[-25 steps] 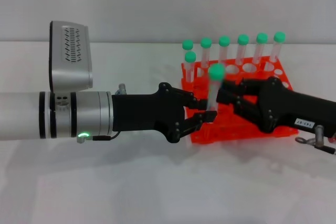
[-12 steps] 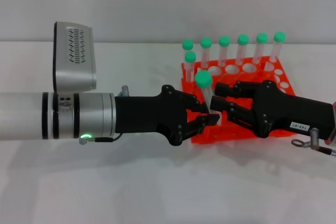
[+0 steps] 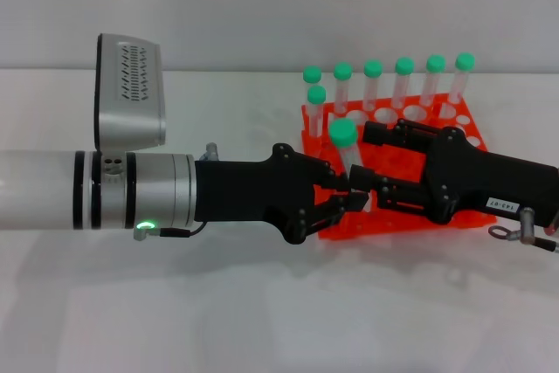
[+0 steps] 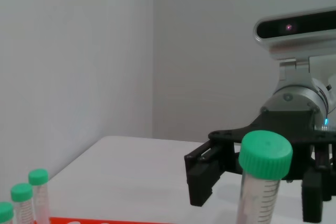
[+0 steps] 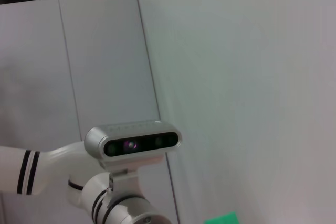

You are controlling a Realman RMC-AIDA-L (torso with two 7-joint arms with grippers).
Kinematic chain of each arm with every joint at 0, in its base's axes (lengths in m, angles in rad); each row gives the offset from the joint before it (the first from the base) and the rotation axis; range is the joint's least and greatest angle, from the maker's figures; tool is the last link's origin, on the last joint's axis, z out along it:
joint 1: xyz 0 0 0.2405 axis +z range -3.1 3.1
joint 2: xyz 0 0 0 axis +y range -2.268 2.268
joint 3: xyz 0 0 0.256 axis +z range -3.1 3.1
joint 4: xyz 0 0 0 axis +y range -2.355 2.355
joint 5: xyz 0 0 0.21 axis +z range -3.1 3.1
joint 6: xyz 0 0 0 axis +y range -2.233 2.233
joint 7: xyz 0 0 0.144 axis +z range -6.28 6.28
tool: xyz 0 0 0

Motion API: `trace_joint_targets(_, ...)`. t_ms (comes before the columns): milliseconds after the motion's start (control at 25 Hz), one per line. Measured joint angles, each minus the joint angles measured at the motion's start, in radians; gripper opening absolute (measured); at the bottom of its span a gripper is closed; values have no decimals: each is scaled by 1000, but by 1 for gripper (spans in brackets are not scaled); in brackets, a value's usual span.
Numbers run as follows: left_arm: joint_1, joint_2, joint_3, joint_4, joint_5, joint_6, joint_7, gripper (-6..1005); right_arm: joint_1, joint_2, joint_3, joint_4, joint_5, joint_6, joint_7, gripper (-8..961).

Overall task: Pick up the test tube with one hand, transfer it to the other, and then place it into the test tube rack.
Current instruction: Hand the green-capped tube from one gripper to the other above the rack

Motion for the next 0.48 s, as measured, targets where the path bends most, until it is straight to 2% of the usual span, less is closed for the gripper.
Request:
trace_joint_targets(280,-11,2,1,0,2,1,-28,203,3,2,-24,-11,-1,2,-8,692)
trace_joint_targets(480,-22,2,1,-2,21,0,-56,207,8,3,-34,-13,-1,20,-8,683)
